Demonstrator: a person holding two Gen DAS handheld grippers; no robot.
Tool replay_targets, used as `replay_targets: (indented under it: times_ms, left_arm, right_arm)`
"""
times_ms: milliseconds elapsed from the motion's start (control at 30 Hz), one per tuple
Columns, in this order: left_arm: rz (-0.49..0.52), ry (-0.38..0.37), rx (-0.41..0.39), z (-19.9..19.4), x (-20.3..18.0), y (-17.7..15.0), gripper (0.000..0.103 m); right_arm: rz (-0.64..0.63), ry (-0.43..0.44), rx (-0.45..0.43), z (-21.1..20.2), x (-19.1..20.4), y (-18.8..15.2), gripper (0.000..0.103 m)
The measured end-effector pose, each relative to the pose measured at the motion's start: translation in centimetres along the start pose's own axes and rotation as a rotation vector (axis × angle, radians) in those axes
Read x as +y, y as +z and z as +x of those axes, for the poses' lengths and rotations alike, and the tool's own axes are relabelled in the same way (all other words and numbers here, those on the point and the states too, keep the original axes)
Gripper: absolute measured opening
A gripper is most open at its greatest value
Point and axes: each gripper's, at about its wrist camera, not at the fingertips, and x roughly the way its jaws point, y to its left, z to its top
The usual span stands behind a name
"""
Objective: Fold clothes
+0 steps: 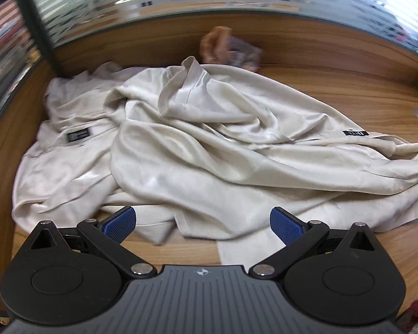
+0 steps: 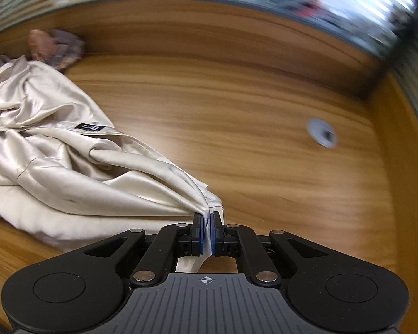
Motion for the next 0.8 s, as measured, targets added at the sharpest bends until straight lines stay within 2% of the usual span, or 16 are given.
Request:
replay_targets:
  times_ms: [267,433,600,633,800]
  left_arm:
    - [0.052,-0.063,0.014,0.1,-10.2,1.2,0.103]
    - [0.098,-0.083,0.001,0.6,-15.3,2.8,0.103]
    - [0.129,-0.097,-0.002,2.0,-18.8,4.9,0.103]
    - [0.136,-0.1,-0.002,2.2,-19.4,5.2,0.103]
    - [0.19,-0.1,-0.007,4.0,-21.8,6.1,0.103]
  right_arm:
    - [0.026,-0.09,0.033,0.2,-11.1,-3.0,0.007]
    - [0.049,-0.124,0.047,0.1,-15.9,-4.3,0.008]
    - [0.065,-0.066,0.051,0.1,-18.3,-5.0,0.013]
    - [0.063,-0.056,0.046,0.0,-18.3,-5.0,0.018]
    - [0.036,-0.019,0.012,-0.4,-17.6,-4.8,0.029]
